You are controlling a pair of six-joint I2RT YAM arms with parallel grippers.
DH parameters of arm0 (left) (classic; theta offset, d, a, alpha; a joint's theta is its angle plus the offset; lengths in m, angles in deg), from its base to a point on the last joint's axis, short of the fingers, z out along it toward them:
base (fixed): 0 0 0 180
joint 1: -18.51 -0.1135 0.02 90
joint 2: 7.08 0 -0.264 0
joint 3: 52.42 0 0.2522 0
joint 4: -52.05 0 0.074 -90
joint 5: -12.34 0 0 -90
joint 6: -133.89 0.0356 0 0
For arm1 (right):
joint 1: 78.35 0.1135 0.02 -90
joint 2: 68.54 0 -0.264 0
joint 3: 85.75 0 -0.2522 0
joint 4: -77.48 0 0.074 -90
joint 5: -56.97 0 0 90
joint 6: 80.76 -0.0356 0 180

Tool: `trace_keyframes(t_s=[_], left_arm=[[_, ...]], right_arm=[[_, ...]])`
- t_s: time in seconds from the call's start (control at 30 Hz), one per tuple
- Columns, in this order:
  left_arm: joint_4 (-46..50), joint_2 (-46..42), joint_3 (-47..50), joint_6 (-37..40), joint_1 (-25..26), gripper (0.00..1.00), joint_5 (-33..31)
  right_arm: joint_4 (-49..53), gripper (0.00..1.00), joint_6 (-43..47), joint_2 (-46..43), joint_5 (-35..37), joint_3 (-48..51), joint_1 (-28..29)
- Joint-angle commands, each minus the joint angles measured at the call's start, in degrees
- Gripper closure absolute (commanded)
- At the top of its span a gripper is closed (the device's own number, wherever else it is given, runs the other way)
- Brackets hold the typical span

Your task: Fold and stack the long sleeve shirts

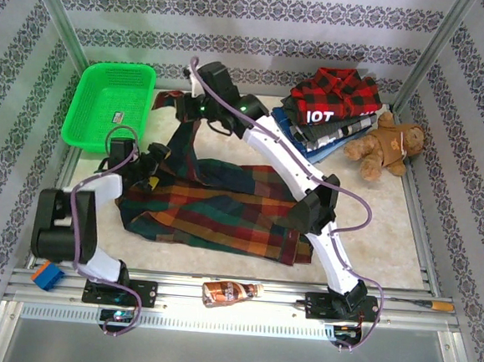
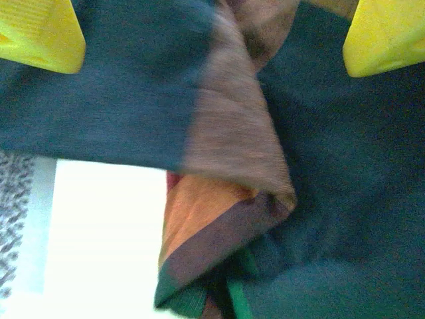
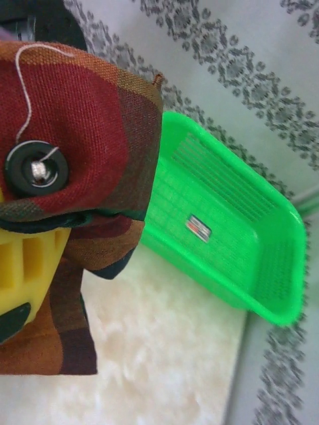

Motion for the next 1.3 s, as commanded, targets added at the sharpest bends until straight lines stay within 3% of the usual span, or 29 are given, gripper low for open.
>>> trace_keyframes(t_s=[0.0,0.2,0.33,0.53,0.77,0.87,1.0,1.13,1.23,1.27], left_arm=[[11.9,-8.7,-0.7,-1.0,-1.1,0.00,-7.9],[25.5,-20.1,-3.6,4.6,-3.8,0.00,-19.5],[28.8,-21.3,-7.4,9.9,-4.5,0.00,-24.1],[21.3,-17.7,-7.1,10.9,-3.7,0.00,-19.6],[16.0,-7.0,-9.8,12.8,4.8,0.00,-10.2],[15.2,-4.9,-9.5,12.3,8.4,0.00,-10.4],[13.9,-4.1,-9.1,11.3,9.4,0.00,-9.9],[12.2,-1.2,-10.4,10.4,10.2,0.00,-7.6],[9.7,2.5,-11.2,9.6,12.4,0.00,-6.2],[8.8,4.0,-11.3,9.2,13.3,0.00,-5.7]], right_arm=[[-0.5,1.00,-6.6,-2.2,-1.0,4.2,2.4],[-7.4,1.00,-16.6,-8.3,2.0,19.3,5.8],[-19.8,1.00,-25.7,-16.4,6.2,36.0,6.9],[-31.7,1.00,-33.1,-27.5,12.9,56.9,5.8],[-42.5,0.94,-34.9,-35.4,20.9,73.3,4.5],[-46.0,0.89,-34.9,-37.7,23.4,79.3,4.0],[-54.0,0.82,-40.0,-41.6,26.4,90.1,4.2],[-53.5,0.68,-45.9,-45.2,31.8,98.0,5.0],[-50.8,0.67,-51.7,-46.8,34.5,102.2,5.4],[-50.1,0.62,-53.6,-47.6,35.4,103.9,5.6]])
